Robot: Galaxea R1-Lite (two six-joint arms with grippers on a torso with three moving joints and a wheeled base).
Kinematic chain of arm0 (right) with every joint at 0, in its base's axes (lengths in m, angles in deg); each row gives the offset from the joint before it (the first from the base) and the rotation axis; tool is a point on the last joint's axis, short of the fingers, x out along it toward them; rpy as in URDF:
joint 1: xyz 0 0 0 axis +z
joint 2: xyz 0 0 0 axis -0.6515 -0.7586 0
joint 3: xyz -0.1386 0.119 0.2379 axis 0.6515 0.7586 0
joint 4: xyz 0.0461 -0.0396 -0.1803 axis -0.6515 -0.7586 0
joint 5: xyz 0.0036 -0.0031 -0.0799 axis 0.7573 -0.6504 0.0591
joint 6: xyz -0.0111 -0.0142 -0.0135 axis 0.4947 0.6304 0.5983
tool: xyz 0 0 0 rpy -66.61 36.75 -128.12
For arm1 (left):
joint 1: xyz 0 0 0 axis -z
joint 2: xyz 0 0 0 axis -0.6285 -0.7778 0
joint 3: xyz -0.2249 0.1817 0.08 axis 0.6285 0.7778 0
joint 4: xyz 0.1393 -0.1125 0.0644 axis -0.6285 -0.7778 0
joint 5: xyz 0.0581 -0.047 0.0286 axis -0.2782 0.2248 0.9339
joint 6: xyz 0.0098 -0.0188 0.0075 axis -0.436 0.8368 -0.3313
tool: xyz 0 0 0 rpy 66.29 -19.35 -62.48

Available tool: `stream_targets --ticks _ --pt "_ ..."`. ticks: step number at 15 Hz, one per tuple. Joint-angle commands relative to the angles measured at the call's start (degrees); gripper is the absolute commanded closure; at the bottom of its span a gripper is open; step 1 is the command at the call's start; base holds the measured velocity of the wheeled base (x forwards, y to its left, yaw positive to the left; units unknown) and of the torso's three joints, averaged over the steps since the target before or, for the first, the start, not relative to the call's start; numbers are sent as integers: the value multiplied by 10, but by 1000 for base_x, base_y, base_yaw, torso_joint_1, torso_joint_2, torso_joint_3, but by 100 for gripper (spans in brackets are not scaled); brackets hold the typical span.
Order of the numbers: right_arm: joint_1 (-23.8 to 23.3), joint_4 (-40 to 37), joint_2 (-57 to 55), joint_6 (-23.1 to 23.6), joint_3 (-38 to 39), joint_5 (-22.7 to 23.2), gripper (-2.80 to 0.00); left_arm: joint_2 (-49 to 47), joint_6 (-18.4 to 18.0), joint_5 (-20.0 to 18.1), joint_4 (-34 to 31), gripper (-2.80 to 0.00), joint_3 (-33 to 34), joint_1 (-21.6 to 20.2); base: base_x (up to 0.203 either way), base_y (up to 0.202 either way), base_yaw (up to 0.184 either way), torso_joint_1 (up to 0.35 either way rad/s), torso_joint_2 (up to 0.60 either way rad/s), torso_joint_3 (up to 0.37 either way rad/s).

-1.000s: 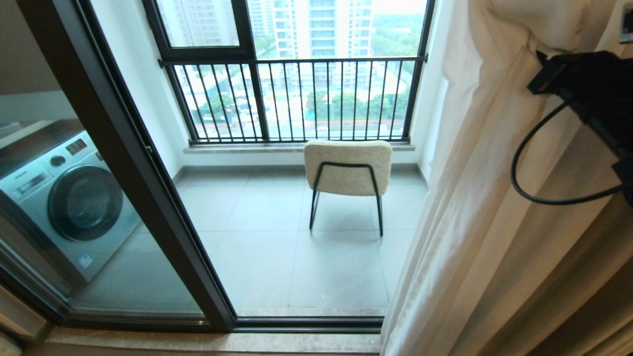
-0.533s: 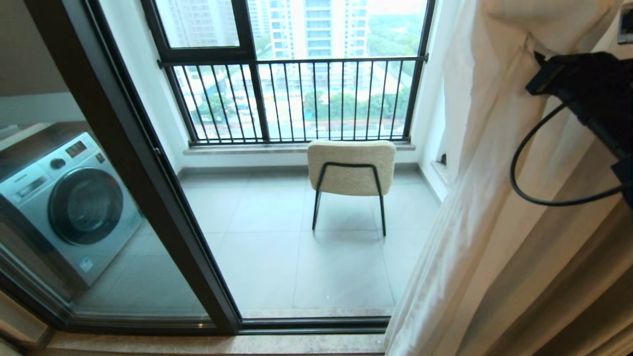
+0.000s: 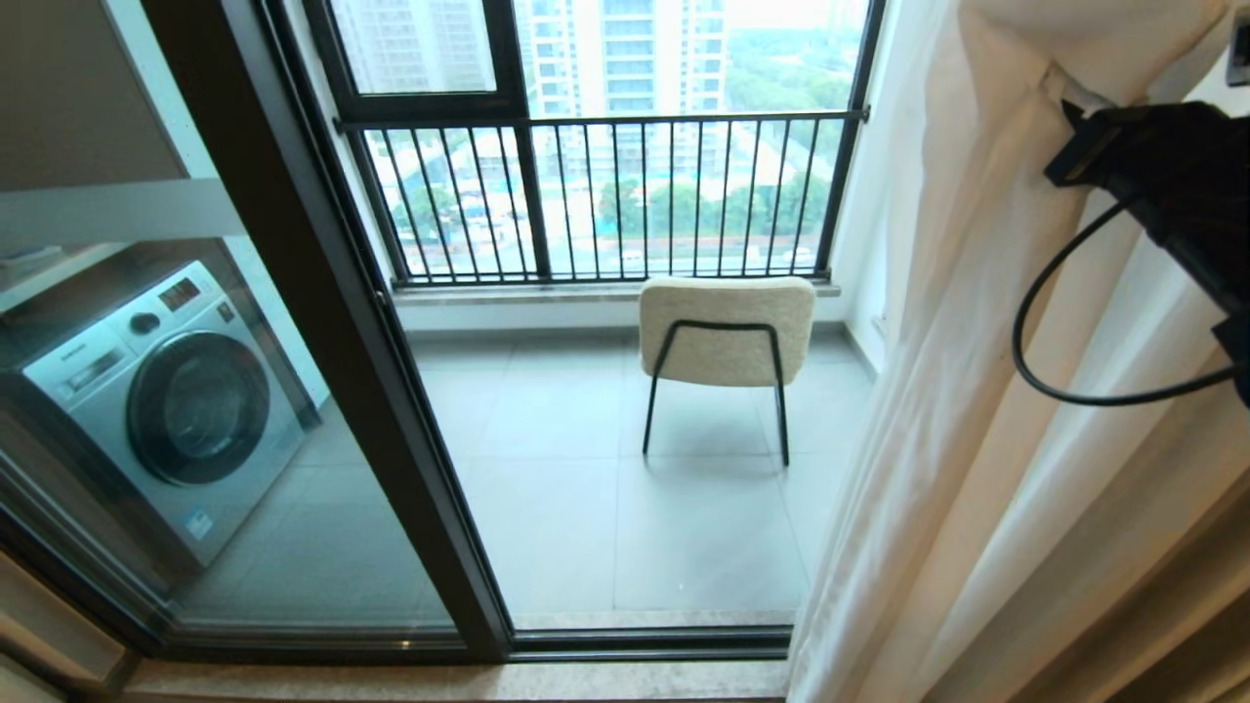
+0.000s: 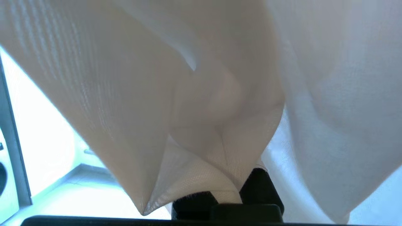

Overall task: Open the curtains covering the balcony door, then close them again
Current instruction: Close the inner curtains on both sides

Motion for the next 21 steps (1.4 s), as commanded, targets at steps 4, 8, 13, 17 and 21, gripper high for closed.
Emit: stream_targets --ticks 4,8,13,17,21 --pt "0 4 -2 0 -1 1 0 0 0 0 0 0 0 0 0 195 0 3 3 2" --pt "0 4 -3 0 -1 1 0 -1 0 1 0 0 0 0 0 181 1 3 0 1" --pt "0 4 -3 0 -2 1 0 0 0 1 0 0 0 0 0 194 0 -1 3 3" --pt "0 4 -3 1 -1 1 0 -1 0 0 0 0 0 0 0 192 1 0 2 2" --pt "0 4 -3 1 0 1 0 0 0 1 0 0 0 0 0 191 1 1 4 1"
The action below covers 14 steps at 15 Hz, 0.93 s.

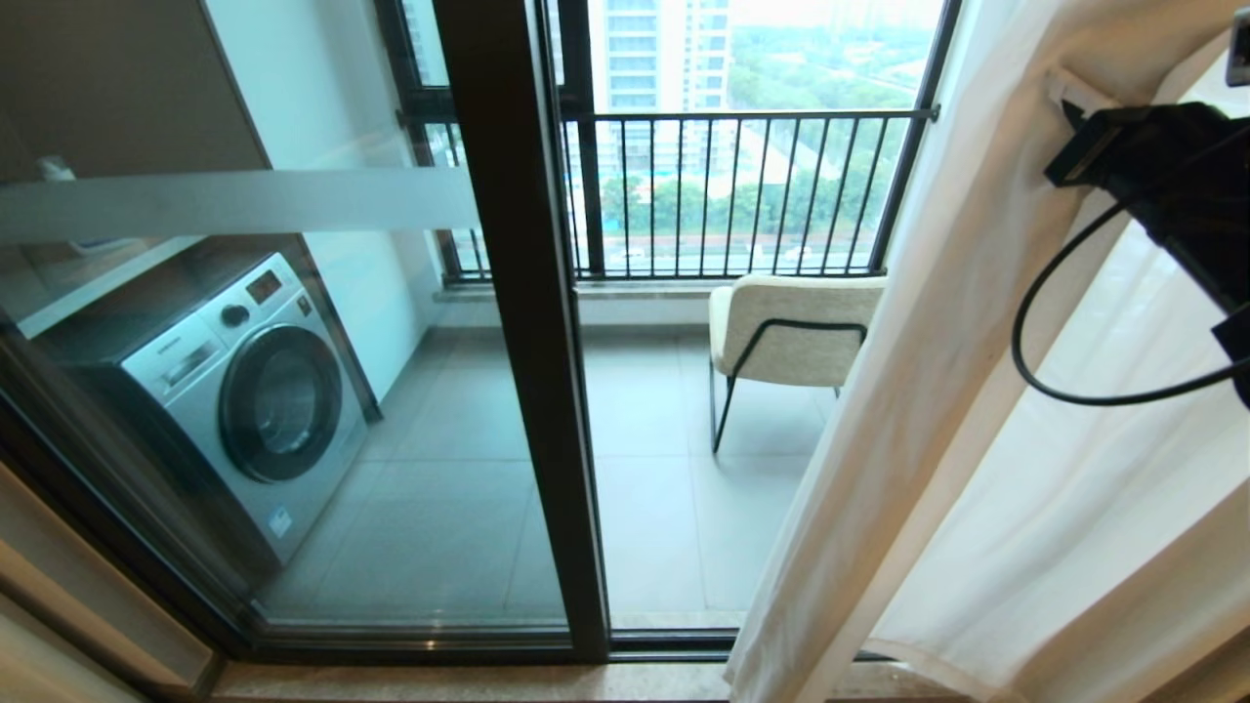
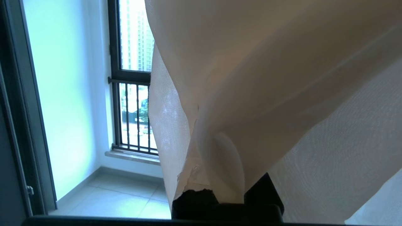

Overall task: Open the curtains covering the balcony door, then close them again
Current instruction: Close the inner curtains on both sides

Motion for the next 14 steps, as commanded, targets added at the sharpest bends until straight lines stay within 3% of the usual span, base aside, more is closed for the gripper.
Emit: stream_targets --ticks 1,14 --pt "0 4 0 -1 -1 1 0 0 0 0 -1 0 0 0 0 190 0 4 2 7" --pt "19 21 -1 -1 -5 1 0 0 -1 1 -1 0 0 0 0 190 1 4 4 3"
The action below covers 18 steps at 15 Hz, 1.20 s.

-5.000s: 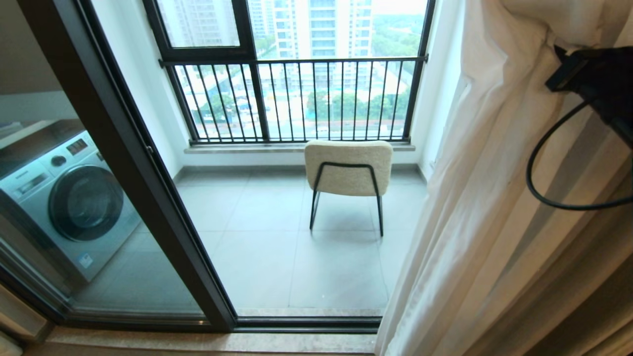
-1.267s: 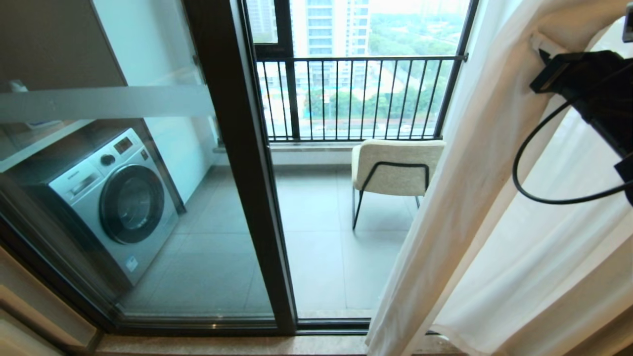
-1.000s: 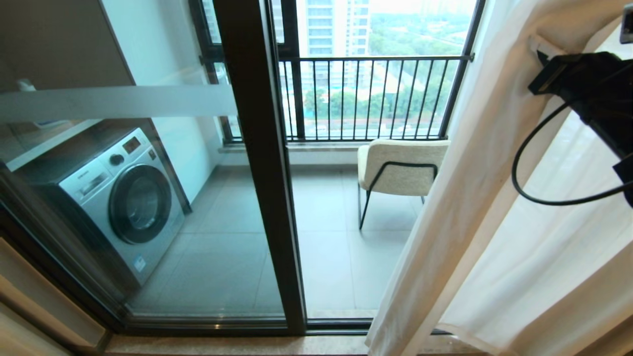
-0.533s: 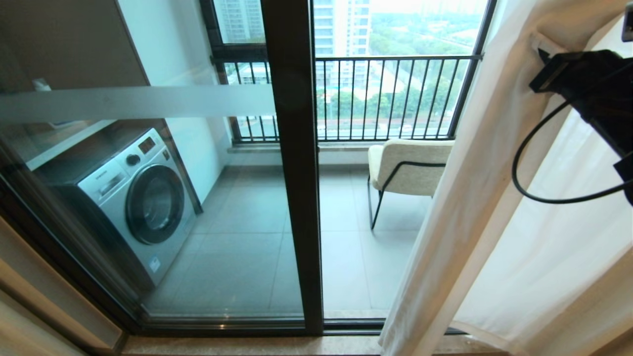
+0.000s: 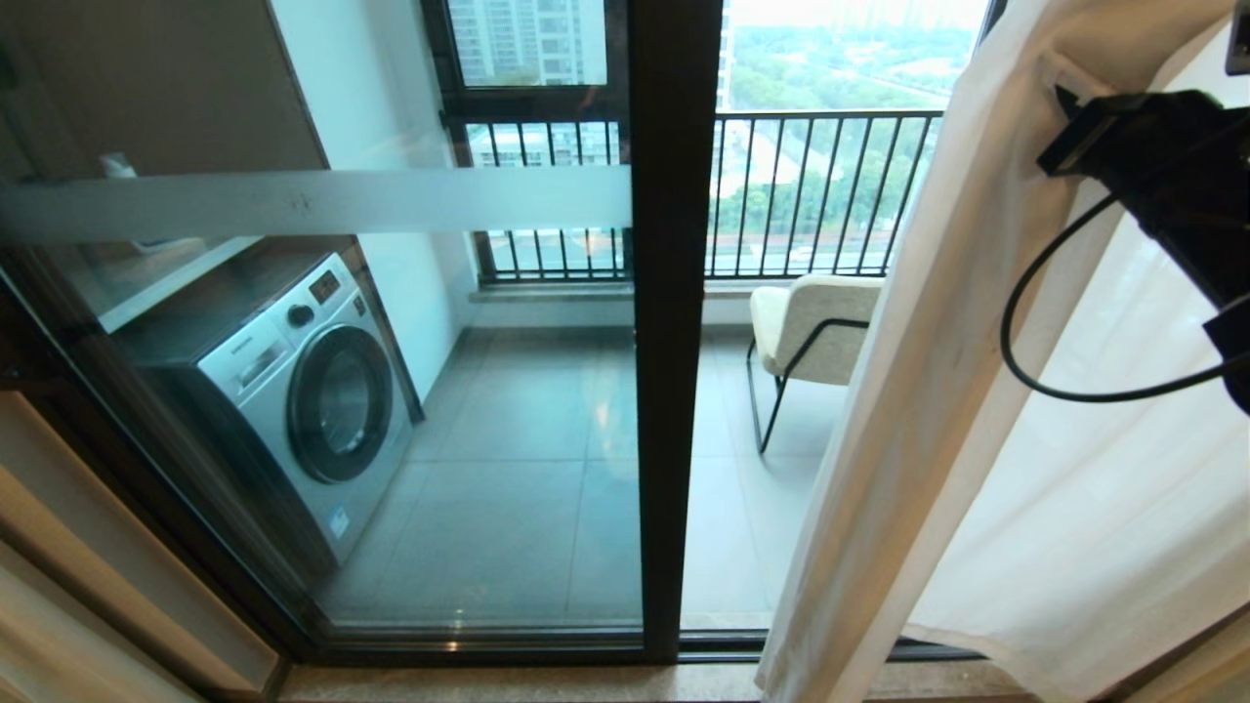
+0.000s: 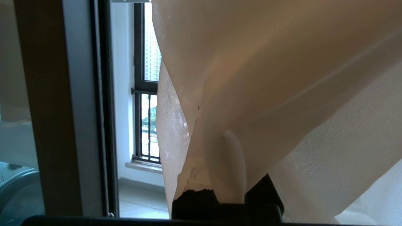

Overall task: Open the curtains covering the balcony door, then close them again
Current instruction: Close the inner curtains on both sides

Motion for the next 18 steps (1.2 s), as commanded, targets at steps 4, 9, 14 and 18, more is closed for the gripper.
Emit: stream_targets --ticks 4,9,14,18 --pt "0 3 0 1 0 1 0 -1 -1 0 0 0 0 0 0 193 0 3 0 2" --pt "0 3 1 1 1 1 0 -1 -1 0 0 0 0 0 0 191 3 3 2 2" --pt "0 3 2 2 1 1 0 -1 0 0 1 0 0 0 0 83 1 2 0 1" --pt "2 3 1 2 0 1 0 -1 0 0 1 0 0 0 0 0 0 0 0 0"
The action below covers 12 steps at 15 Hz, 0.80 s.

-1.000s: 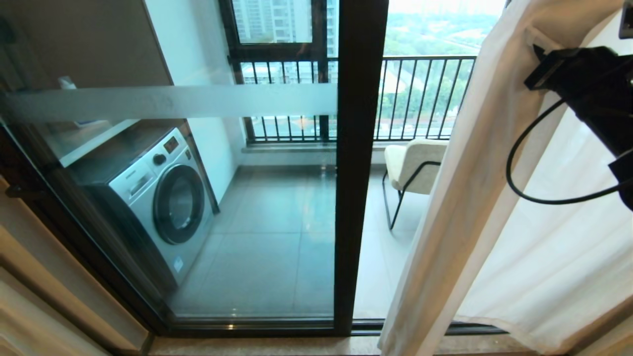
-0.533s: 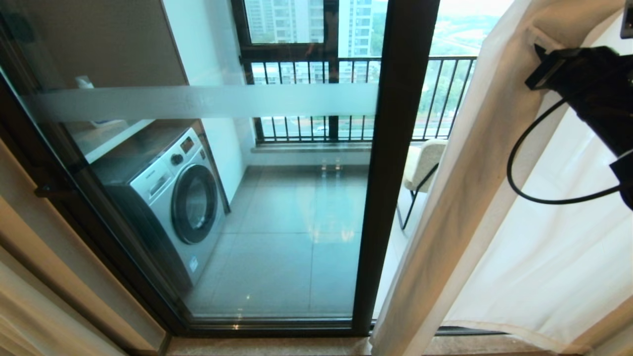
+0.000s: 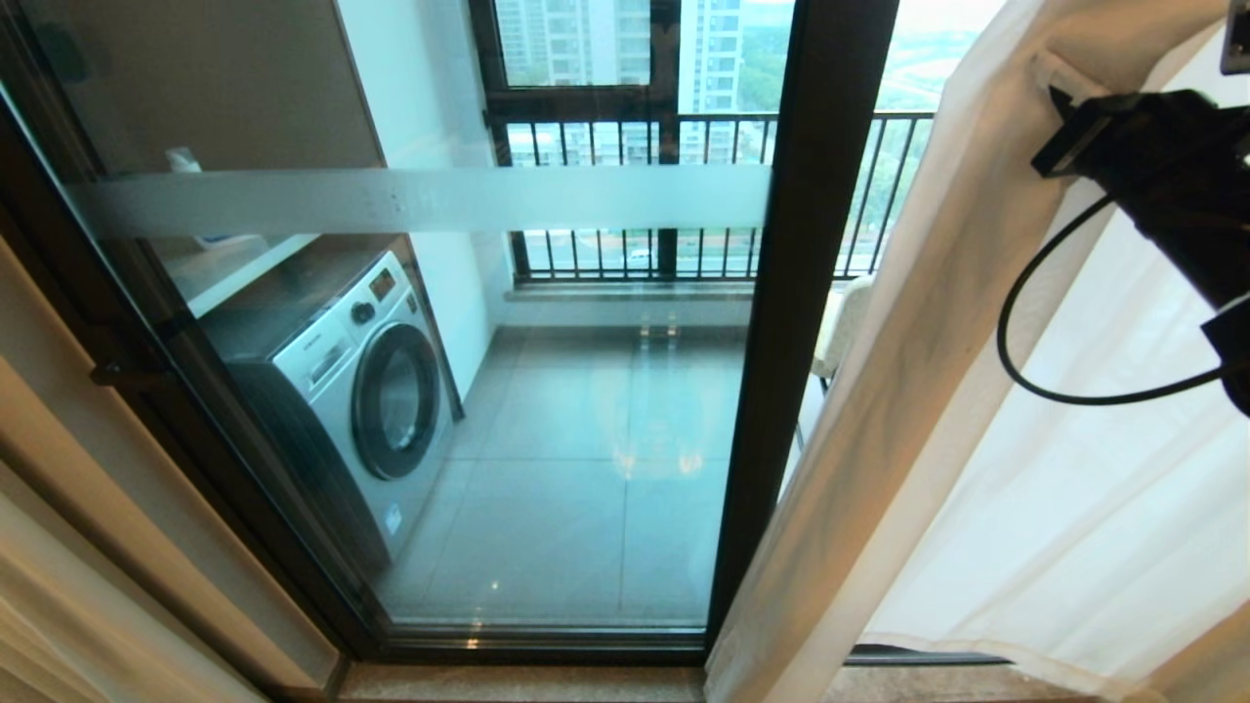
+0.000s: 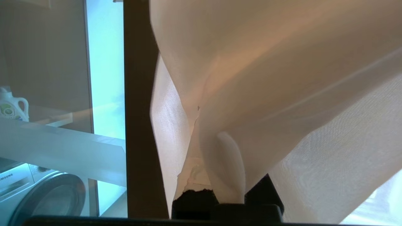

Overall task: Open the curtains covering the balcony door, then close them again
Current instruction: Close the inner curtains on both sides

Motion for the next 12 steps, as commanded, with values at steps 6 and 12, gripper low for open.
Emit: stream_targets --ticks 6,12 --pt "40 -3 -8 12 -33 1 0 0 0 0 0 0 0 0 0 0 0 0 0 0" --pt "118 -24 -41 62 -113 1 0 0 0 0 0 0 0 0 0 0 0 0 0 0"
